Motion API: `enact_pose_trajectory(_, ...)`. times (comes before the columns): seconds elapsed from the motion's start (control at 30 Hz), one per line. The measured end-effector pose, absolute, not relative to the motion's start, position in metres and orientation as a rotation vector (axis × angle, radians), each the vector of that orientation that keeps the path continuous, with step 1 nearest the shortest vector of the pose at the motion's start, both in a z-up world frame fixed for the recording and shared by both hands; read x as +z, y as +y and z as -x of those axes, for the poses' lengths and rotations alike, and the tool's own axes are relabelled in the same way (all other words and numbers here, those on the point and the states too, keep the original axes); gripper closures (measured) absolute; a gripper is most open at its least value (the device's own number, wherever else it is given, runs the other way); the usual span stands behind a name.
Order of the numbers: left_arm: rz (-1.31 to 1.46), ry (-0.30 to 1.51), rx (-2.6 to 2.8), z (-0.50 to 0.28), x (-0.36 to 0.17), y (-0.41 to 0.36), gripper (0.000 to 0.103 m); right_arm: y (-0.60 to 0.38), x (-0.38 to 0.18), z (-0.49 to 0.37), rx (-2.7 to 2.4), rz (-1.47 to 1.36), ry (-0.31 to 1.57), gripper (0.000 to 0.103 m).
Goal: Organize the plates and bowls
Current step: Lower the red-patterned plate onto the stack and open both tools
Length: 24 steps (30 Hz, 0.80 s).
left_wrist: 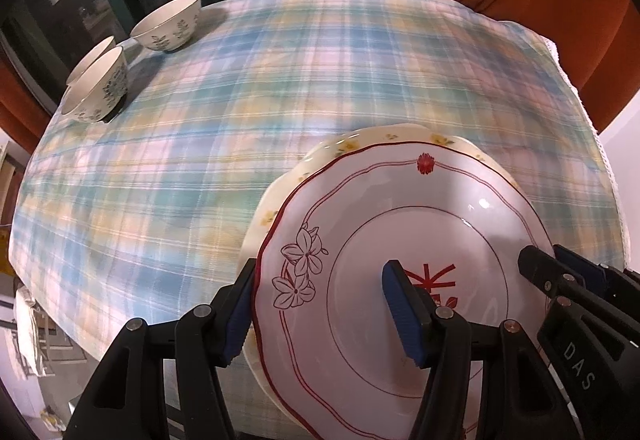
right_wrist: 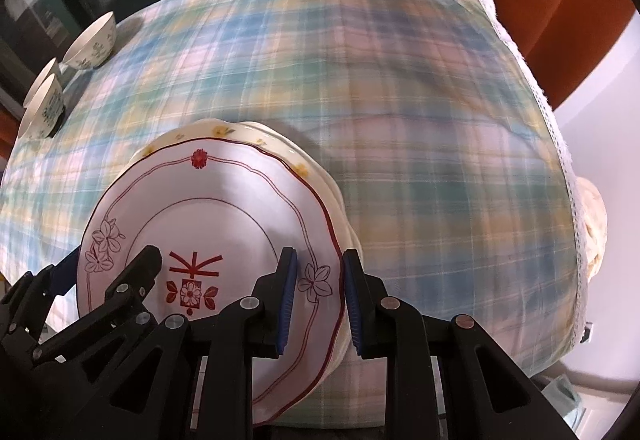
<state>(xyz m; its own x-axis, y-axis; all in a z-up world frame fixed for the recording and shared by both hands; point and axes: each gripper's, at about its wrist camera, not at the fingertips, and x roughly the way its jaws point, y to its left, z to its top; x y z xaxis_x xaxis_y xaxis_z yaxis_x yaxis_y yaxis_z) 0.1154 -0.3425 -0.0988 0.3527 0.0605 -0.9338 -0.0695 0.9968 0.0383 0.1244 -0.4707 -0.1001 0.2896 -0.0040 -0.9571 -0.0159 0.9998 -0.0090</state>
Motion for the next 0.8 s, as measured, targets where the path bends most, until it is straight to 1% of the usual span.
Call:
enact_pose_trajectory(0.27, -0.043, 1.201, 0.113, -0.118, -0.102, -0.346, 0.035, -0.465, -0.101, -0.128, 0.018, 0.04, 1.266, 0.076)
enact_pose_trajectory(0.33, -0.036, 1.201, 0.111, -0.118, -0.103, -0.346, 0.035, -0.463, -0.101, -0.128, 0.014, 0.056, 1.265, 0.076)
enact_pose_trajectory(0.57, -0.026, 1.206, 0.093, -0.118, -0.103, -0.344, 0.028, -0.465, -0.1, -0.128, 0.026, 0.048, 1.264, 0.076)
enact_pose_trajectory(0.67, -0.013, 1.211, 0.085, -0.117, -0.104, -0.341, 0.028, -0.465, -0.1, -0.128, 0.026, 0.038, 1.265, 0.075)
enact_pose_trajectory(0.77, 0.014, 1.218, 0.083, -0.116, -0.103, -0.333, 0.027, -0.464, -0.098, -0.128, 0.032, 0.034, 1.265, 0.069)
enact_pose_trajectory(0.8, 0.024, 1.219, 0.085, -0.115, -0.102, -0.33, 0.026, -0.464, -0.097, -0.128, 0.031, 0.035, 1.264, 0.064)
